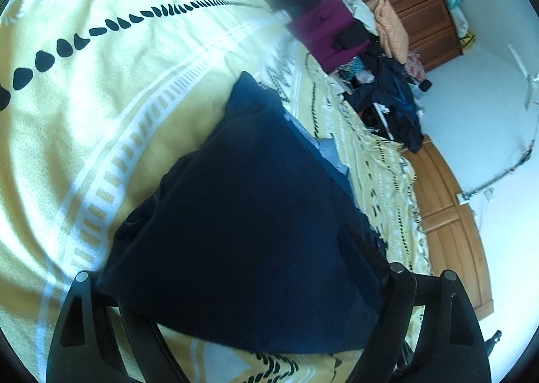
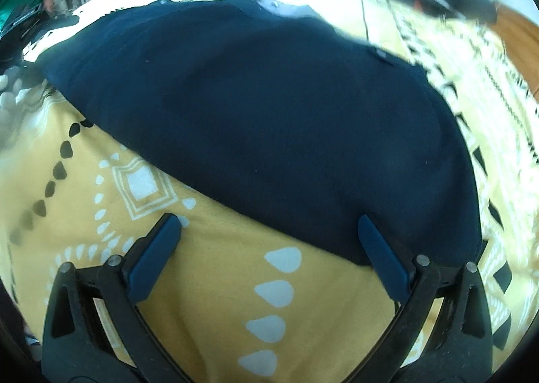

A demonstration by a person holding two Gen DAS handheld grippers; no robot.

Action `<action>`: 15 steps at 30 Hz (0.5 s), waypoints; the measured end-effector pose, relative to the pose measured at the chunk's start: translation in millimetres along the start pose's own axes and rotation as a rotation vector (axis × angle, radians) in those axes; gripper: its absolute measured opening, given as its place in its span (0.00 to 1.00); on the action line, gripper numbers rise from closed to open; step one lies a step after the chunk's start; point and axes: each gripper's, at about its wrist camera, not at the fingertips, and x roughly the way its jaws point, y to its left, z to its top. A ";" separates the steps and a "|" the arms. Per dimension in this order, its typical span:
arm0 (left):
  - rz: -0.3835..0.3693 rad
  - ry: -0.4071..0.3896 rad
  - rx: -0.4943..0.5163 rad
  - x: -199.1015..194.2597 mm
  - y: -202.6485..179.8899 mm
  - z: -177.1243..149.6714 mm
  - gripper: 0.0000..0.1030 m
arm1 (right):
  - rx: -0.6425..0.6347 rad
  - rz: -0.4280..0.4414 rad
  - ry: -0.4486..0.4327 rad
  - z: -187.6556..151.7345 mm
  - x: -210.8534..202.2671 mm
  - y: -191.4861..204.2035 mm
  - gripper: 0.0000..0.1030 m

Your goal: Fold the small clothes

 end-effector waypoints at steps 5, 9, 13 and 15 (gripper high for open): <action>-0.099 -0.040 -0.059 -3.0 7.2 1.7 0.18 | -0.017 0.007 0.145 10.1 -20.9 0.4 0.76; -0.081 -0.078 0.071 -10.6 -19.1 2.2 0.16 | 0.005 0.076 0.033 47.3 -78.3 3.1 0.71; -0.053 -0.106 0.178 -14.9 -38.5 2.7 0.15 | 0.053 0.267 -0.044 118.2 -92.1 18.2 0.78; -0.046 -0.109 0.201 -15.3 -38.7 0.3 0.15 | 0.047 0.352 -0.038 164.8 -78.0 37.5 0.82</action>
